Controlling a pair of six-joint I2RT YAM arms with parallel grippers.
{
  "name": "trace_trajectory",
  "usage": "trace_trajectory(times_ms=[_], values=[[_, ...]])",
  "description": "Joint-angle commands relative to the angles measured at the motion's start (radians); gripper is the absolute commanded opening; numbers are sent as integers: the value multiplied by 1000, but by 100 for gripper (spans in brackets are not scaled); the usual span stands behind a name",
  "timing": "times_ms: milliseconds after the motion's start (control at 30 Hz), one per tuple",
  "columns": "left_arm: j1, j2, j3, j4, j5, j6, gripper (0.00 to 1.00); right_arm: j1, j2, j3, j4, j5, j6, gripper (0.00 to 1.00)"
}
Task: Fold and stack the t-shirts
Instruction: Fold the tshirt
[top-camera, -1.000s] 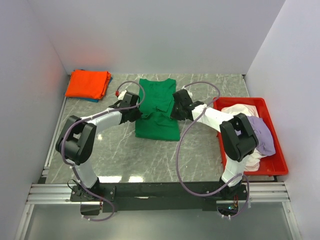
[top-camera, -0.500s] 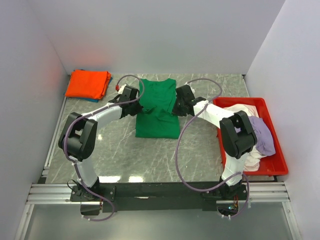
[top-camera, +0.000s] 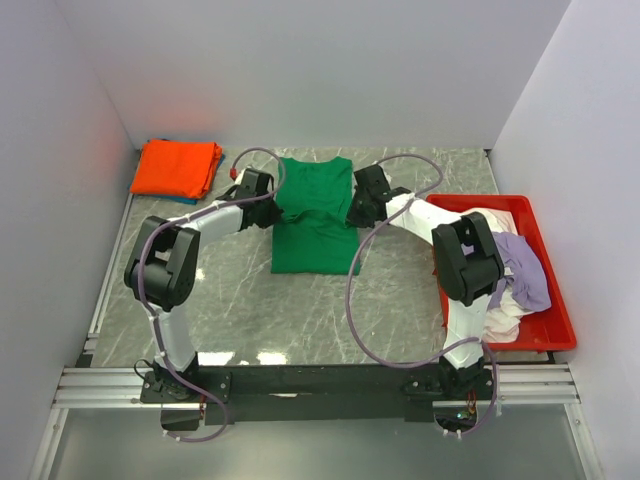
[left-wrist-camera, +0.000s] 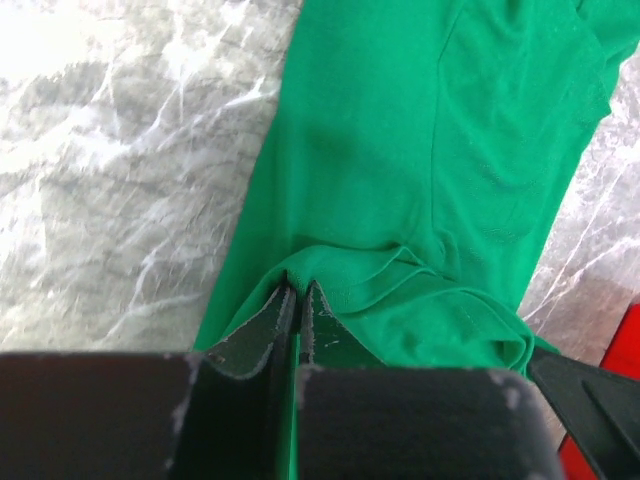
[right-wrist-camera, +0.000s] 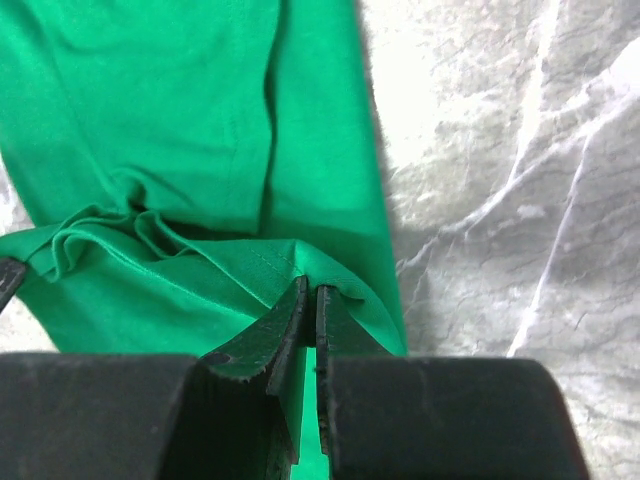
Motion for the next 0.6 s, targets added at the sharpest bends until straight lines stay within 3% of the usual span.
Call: trace_trajectory(times_ms=[0,167,200,267,300,367,433,567], values=[[12,8,44,80,51,53,9,-19,2,47,18,-5,-16,0],[33,9,63,79,79,70,18,-38,17,85,2,-5,-39,0],[37,6,60,82,82,73,24,-41,20,90,-3,-4,-47,1],[49,-3,60,92,115,82,34,-52,19,94,-5,-16,-51,15],[50,-8,61,89,120,91,44,-56,16,96,-5,-25,-54,30],[52,-32,58,85,116,97,53,-59,0,98,-17,-21,-61,41],[53,-73,44,92,122,93,59,-58,-33,93,-23,-16,-70,51],[35,-153,-29,93,117,70,58,-46,-98,53,-29,-10,-82,55]])
